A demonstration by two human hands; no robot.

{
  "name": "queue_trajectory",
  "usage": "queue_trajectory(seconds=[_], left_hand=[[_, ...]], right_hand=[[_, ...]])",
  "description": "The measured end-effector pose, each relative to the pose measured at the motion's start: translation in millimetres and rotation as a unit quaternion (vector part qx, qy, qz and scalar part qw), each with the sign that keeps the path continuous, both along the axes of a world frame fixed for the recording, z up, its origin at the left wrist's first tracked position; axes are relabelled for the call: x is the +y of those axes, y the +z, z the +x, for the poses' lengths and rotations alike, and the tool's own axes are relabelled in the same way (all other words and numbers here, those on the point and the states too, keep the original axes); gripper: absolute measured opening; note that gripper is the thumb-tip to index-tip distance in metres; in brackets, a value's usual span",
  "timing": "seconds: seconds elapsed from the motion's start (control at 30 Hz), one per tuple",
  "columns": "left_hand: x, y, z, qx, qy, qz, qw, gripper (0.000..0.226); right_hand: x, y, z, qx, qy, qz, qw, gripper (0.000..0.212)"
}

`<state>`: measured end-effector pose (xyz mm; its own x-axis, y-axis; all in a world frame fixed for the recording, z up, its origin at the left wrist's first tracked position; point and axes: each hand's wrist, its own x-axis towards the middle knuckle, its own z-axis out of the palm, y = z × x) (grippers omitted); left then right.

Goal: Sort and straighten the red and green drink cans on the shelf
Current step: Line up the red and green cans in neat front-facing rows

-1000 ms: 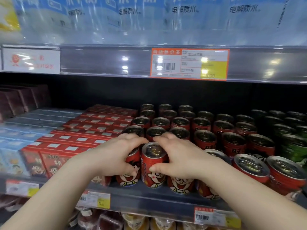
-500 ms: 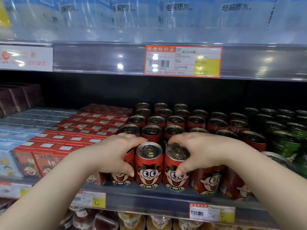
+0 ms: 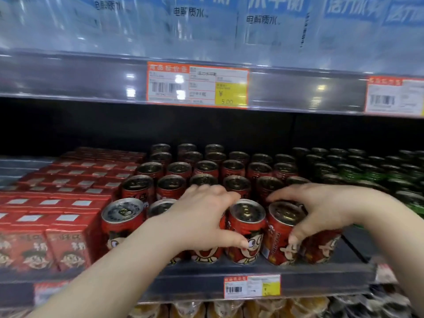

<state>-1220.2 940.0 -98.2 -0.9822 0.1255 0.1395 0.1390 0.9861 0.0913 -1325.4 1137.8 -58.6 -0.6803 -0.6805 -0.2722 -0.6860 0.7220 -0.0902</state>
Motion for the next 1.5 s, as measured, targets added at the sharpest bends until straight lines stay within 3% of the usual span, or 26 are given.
queue_trajectory(seconds=[0.37,0.53,0.67,0.97,1.1,1.2,1.33,1.5], left_hand=[[9,2,-17,-0.072,-0.044,0.065,0.994,0.08],[20,4,-18,-0.071,-0.031,0.023,0.997,0.092],[46,2,-27,-0.042,-0.026,0.017,0.999,0.093],[62,-9,-38,-0.035,-0.036,-0.018,0.999,0.081],[66,0,-41,-0.049,-0.024,0.016,0.998,0.097],[81,6,-46,0.007,-0.015,0.059,0.998,0.114],[115,15,-61,0.058,-0.037,0.083,0.994,0.087],[172,27,-105,0.033,-0.014,0.01,0.999,0.071]], right_hand=[[13,-27,-5,0.007,0.034,-0.103,0.994,0.093],[39,-15,-16,-0.002,0.016,-0.103,0.995,0.095],[56,-13,-28,0.006,-0.006,-0.04,0.999,0.089],[67,-31,-27,0.017,-0.015,-0.113,0.993,0.09],[84,-37,-22,-0.021,-0.026,-0.18,0.983,0.088],[111,-28,-32,0.006,-0.05,-0.236,0.97,0.073],[162,-17,-67,0.102,-0.097,-0.259,0.956,0.038],[222,-18,-110,0.124,-0.145,-0.238,0.952,0.039]])
